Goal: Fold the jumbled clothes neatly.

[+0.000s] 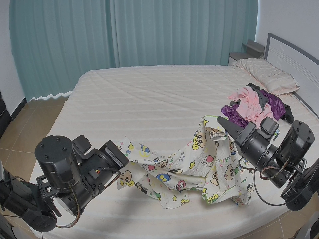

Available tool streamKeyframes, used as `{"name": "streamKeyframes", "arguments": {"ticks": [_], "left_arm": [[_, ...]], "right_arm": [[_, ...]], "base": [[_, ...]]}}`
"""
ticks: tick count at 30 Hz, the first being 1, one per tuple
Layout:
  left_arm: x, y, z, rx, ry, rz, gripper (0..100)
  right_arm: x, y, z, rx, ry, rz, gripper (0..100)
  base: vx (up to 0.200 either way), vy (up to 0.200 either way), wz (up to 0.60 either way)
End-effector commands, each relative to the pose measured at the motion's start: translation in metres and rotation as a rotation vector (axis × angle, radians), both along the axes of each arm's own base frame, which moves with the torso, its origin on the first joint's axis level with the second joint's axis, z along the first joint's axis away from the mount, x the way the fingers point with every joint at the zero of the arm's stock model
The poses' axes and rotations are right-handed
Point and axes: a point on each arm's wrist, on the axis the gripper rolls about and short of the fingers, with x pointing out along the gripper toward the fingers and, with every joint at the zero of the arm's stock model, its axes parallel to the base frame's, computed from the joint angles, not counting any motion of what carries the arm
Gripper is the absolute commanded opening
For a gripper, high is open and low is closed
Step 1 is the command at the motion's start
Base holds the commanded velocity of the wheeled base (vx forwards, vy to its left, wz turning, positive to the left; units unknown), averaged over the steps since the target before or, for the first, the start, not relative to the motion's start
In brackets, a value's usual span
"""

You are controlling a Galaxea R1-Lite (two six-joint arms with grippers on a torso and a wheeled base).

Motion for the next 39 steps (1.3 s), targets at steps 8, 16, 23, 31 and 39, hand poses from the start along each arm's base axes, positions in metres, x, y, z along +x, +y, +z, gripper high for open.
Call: {"name": "streamKeyframes", "arguments": {"ticks": [8, 16, 23, 31, 39], "left_arm": [[0.0, 0.0, 0.001, 0.01, -0.008, -0.005, 0], [-0.01, 0.0, -0.001, 0.044, -0.013, -0.031, 0], [-0.024, 0.007, 0.018, 0.024, -0.082, -0.048, 0], [-0.042, 0.02, 0.034, 0.014, -0.155, -0.059, 0], [-0.064, 0.04, 0.057, 0.012, -0.263, -0.046, 0]], "right_arm": [[-0.002, -0.001, 0.004, 0.002, -0.008, 0.001, 0], [-0.008, -0.005, 0.008, -0.012, -0.022, -0.003, 0], [-0.023, -0.017, 0.028, -0.006, -0.031, -0.012, 0], [-0.048, -0.033, 0.057, 0.017, -0.125, -0.014, 0], [-0.084, -0.058, 0.09, 0.029, -0.299, -0.025, 0]], "base": [[-0.025, 0.0, 0.0], [-0.2, 0.0, 0.0], [-0.2, 0.0, 0.0], [-0.2, 0.0, 0.0], [-0.075, 0.0, 0.0]]}}
